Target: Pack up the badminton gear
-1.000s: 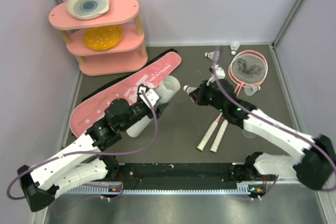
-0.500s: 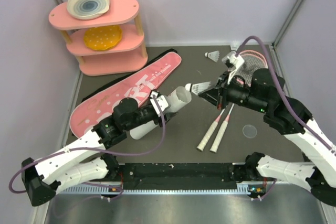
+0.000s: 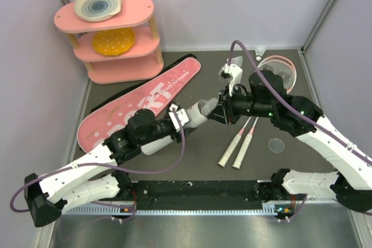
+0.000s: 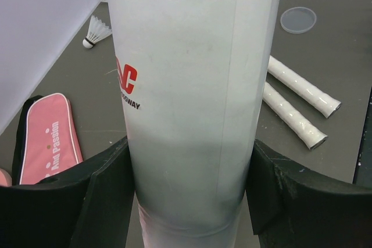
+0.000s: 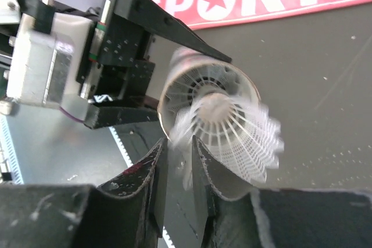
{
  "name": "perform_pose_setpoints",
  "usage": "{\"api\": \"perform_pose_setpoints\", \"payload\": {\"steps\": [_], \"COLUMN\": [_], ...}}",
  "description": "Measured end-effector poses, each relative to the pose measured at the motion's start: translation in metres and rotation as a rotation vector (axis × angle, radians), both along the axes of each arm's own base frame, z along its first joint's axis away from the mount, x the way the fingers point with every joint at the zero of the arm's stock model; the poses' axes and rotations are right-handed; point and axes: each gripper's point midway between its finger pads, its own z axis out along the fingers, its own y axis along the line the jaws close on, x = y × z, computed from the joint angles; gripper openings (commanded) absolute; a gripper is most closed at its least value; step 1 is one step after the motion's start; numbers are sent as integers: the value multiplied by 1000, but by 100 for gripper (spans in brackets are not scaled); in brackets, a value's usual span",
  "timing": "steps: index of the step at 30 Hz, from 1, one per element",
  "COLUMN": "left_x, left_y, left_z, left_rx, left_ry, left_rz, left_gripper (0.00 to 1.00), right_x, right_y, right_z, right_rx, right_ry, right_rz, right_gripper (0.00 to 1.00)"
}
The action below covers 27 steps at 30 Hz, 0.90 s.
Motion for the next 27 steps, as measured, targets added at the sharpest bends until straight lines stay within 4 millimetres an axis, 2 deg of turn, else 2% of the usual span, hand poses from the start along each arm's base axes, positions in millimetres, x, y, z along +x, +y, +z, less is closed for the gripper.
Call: {"api": "perform_pose_setpoints", "payload": {"steps": [3, 4, 13, 16, 21, 24, 27], "left_x": [-2, -3, -6, -7, -8, -8, -6], "left_y": [-1, -2, -6, -7, -7, -6, -3], "left_z": [0, 0, -2, -2, -2, -2, 2], "left_rx": [0, 0, 5, 5, 8, 10, 3], "left_ry": [0, -1, -1, -2, -4, -6, -17], "left_rz": [-10, -13, -34, -39, -40, -30, -8], "left_gripper": [17, 17, 17, 17, 17, 17, 17], "right_x": [-4, -5, 1, 5, 6, 7, 8], "right_y": [10, 12, 27, 36, 45, 44, 35], "right_z": [3, 3, 14, 7, -18, -15, -1], "right_rx": [19, 25, 101, 112, 100, 113, 150], "right_ry": [19, 27, 41, 68, 135, 128, 82], "right_rz": [37, 45, 34, 37, 37, 23, -14], "right_gripper": [49, 51, 54, 54, 57, 63, 68]}}
